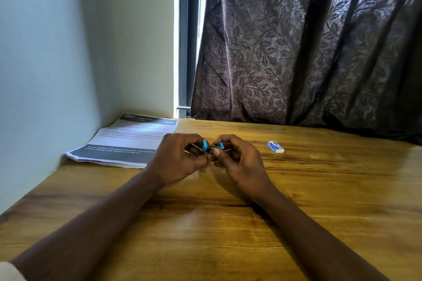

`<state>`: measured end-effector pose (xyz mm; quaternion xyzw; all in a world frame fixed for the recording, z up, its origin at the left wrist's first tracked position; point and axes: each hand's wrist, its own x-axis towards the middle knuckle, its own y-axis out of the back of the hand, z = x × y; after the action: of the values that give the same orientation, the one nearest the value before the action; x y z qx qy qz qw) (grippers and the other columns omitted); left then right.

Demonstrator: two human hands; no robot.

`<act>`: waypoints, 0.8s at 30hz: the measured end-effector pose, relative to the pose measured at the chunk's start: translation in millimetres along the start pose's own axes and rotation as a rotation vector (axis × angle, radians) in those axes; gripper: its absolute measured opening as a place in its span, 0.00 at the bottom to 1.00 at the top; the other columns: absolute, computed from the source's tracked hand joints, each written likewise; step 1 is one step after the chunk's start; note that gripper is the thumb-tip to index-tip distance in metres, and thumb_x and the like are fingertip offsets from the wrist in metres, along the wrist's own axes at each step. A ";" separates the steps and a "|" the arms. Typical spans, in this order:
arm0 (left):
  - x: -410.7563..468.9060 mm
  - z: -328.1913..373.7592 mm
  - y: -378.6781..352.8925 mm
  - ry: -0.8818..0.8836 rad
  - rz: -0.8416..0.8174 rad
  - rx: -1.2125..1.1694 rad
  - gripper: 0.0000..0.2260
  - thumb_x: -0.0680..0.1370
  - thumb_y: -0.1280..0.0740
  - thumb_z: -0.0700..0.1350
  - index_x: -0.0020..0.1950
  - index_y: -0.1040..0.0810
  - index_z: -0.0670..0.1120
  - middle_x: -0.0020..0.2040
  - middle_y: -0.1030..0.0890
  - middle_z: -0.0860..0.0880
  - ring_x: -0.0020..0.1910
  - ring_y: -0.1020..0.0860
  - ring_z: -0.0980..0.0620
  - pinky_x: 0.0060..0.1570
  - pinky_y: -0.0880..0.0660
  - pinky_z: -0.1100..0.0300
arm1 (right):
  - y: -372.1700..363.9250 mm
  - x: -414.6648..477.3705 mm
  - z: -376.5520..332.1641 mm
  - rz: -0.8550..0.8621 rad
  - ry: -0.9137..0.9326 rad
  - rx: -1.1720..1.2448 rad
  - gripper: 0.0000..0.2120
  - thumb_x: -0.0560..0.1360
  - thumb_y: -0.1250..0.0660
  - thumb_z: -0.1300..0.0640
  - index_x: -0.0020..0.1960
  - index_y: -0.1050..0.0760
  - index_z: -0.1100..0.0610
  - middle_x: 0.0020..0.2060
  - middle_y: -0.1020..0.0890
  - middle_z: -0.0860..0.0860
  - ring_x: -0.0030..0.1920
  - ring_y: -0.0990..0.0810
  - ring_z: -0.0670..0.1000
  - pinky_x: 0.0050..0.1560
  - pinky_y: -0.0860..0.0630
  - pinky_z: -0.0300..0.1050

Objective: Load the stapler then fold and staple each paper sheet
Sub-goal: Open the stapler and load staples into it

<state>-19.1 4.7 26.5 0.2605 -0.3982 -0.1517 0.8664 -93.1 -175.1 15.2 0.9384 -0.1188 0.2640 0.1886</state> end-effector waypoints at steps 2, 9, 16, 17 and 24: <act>-0.1 2.2 0.3 0.018 0.007 -0.002 0.16 0.66 0.26 0.58 0.47 0.14 0.49 0.40 0.13 0.53 0.39 0.15 0.57 0.42 0.16 0.50 | -0.6 1.2 1.4 -0.004 0.009 -0.011 0.09 0.77 0.30 0.55 0.57 0.20 0.49 0.48 0.14 0.49 0.52 0.15 0.54 0.53 0.17 0.62; -3.2 14.6 0.3 0.044 0.062 0.137 0.14 0.63 0.27 0.60 0.43 0.18 0.54 0.32 0.17 0.54 0.33 0.18 0.57 0.38 0.19 0.55 | -3.6 0.7 0.1 -0.028 0.059 -0.055 0.11 0.78 0.30 0.59 0.60 0.19 0.52 0.51 0.14 0.47 0.52 0.15 0.49 0.54 0.17 0.58; -5.3 20.6 -2.5 0.079 0.083 -0.001 0.10 0.65 0.24 0.54 0.42 0.16 0.52 0.33 0.16 0.55 0.30 0.17 0.58 0.35 0.18 0.54 | -5.8 -0.3 1.3 0.017 -0.020 0.134 0.10 0.78 0.30 0.62 0.58 0.18 0.54 0.50 0.14 0.52 0.52 0.14 0.54 0.55 0.17 0.62; -4.6 20.5 -2.3 0.080 0.079 -0.002 0.09 0.65 0.23 0.52 0.43 0.16 0.52 0.33 0.16 0.56 0.30 0.17 0.58 0.35 0.18 0.55 | -6.1 0.3 2.0 0.016 -0.036 0.167 0.09 0.78 0.30 0.63 0.57 0.18 0.54 0.50 0.14 0.53 0.52 0.13 0.55 0.55 0.17 0.62; -2.8 19.4 -3.8 0.113 0.135 -0.032 0.08 0.66 0.22 0.51 0.41 0.15 0.51 0.30 0.18 0.57 0.28 0.18 0.60 0.34 0.24 0.63 | -7.8 -0.7 -6.3 0.031 -0.138 0.372 0.08 0.79 0.32 0.68 0.55 0.19 0.59 0.47 0.14 0.55 0.47 0.13 0.51 0.50 0.15 0.47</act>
<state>-36.0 -3.5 33.2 0.2275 -0.3626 -0.0842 0.8998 -94.0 -165.4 17.5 0.9710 -0.0952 0.2194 -0.0006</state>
